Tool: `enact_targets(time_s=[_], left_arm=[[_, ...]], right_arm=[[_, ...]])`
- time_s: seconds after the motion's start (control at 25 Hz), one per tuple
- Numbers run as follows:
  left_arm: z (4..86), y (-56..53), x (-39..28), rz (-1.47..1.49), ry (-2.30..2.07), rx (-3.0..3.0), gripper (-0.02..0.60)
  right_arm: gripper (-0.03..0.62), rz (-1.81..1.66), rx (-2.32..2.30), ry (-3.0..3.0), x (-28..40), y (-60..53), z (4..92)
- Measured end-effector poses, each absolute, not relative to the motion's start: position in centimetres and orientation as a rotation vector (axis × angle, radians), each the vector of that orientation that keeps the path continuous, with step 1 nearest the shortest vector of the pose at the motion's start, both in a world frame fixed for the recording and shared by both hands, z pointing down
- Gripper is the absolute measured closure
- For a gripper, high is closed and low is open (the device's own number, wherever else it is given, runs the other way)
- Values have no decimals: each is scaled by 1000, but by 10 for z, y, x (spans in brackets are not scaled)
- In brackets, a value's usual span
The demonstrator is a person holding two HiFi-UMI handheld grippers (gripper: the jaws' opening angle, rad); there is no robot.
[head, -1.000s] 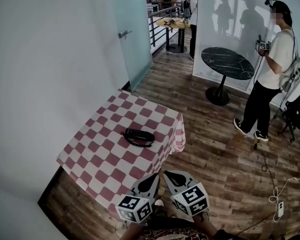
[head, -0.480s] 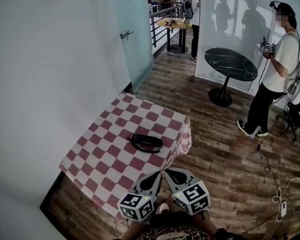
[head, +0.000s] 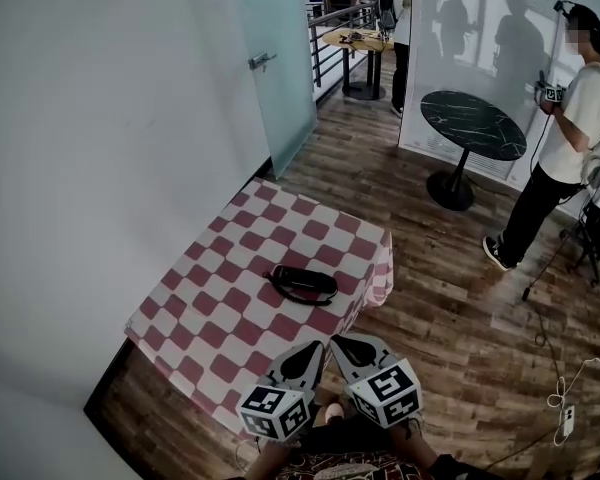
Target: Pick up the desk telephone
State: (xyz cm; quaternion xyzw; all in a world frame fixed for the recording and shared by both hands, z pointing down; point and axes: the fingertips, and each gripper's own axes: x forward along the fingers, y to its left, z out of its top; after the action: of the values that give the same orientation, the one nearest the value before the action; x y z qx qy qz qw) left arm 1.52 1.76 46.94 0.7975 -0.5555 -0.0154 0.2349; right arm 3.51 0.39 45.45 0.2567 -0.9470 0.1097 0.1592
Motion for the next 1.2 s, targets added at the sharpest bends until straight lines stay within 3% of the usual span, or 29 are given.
enact_targets(time_s=[1.2], left_arm=[[465, -122, 29, -57, -1741, 2008, 572]], right_arm=[[574, 286, 392, -2751, 38, -135, 449]])
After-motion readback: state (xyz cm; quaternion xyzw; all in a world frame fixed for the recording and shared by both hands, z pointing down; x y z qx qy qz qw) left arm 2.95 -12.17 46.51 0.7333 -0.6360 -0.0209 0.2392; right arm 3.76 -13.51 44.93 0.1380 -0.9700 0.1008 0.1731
